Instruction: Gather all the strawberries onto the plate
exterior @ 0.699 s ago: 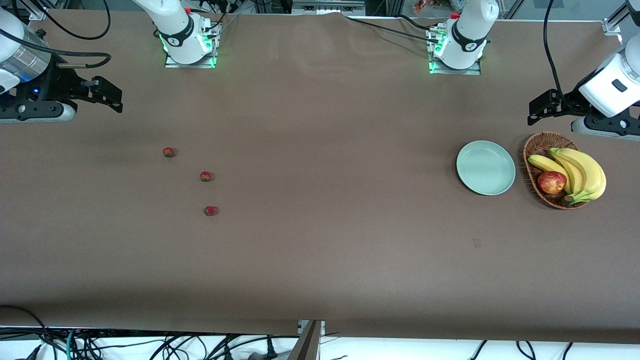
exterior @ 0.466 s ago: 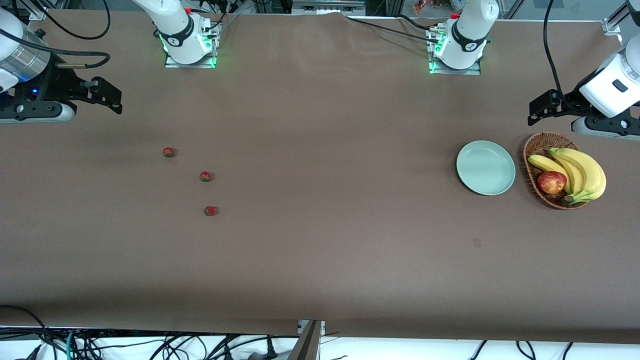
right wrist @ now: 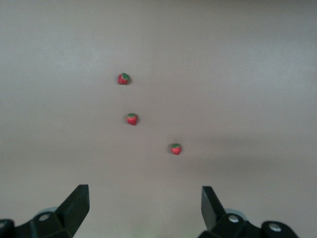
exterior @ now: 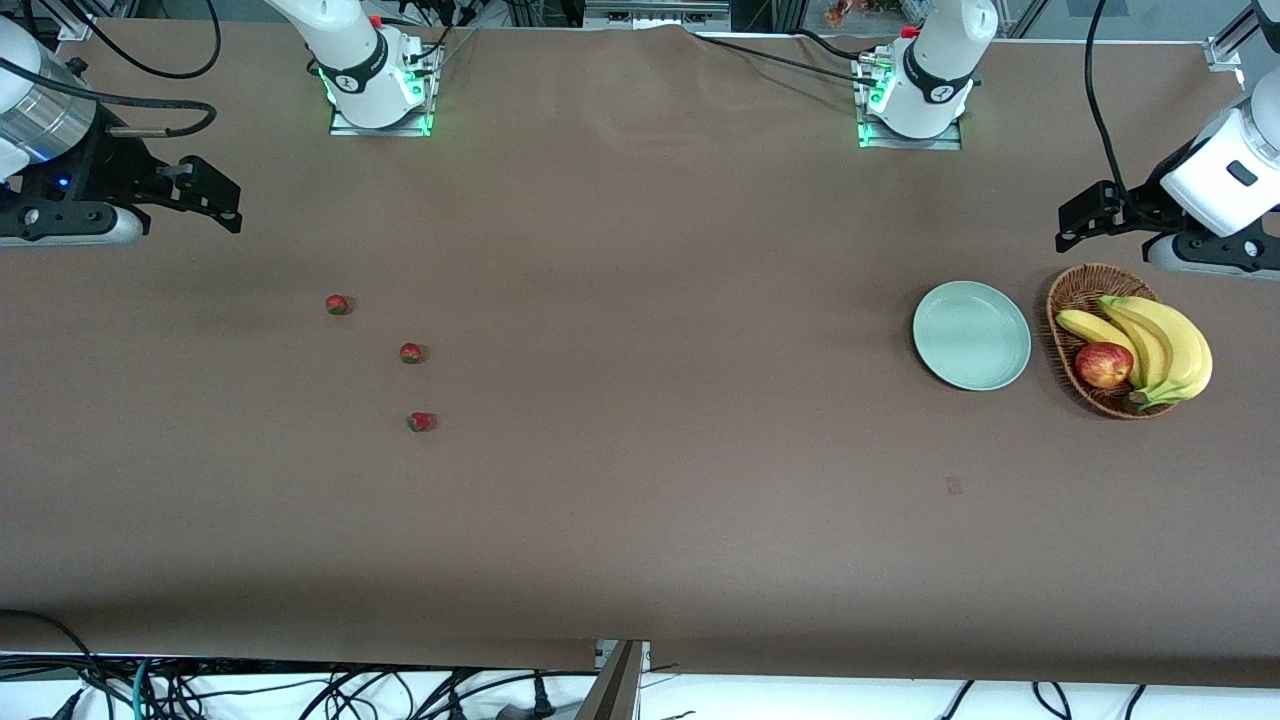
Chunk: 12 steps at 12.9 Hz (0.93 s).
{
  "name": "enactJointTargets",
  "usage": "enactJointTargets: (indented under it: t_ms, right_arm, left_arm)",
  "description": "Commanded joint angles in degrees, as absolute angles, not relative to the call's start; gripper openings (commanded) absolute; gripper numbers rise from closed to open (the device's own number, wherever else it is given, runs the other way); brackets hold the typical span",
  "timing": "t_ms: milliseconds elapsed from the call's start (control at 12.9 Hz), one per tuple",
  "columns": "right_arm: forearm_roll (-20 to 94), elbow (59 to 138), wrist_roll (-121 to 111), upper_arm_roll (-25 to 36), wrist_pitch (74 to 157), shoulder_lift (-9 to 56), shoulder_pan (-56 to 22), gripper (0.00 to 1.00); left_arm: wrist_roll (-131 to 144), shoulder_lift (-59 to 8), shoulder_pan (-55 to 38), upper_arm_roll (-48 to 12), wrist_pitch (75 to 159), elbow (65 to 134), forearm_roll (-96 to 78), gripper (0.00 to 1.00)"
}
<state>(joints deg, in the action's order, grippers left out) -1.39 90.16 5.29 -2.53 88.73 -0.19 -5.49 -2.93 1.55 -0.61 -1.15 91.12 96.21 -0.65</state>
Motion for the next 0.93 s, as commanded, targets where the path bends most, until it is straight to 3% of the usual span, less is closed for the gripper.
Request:
enactJointTargets:
  t_ms: [0, 854]
  right_arm:
    - [-0.5, 91.0, 5.2, -2.6, 88.9, -1.3, -5.3, 1.0]
    - [-0.8, 90.2, 3.9, -2.9, 88.2, 0.2, -5.5, 1.0]
  left_arm:
    - [-2.5, 0.9, 0.2, -1.7, 91.0, 96.0, -2.0, 1.0]
    - [-2.6, 0.8, 1.3, -1.9, 90.8, 96.9, -1.7, 1.0]
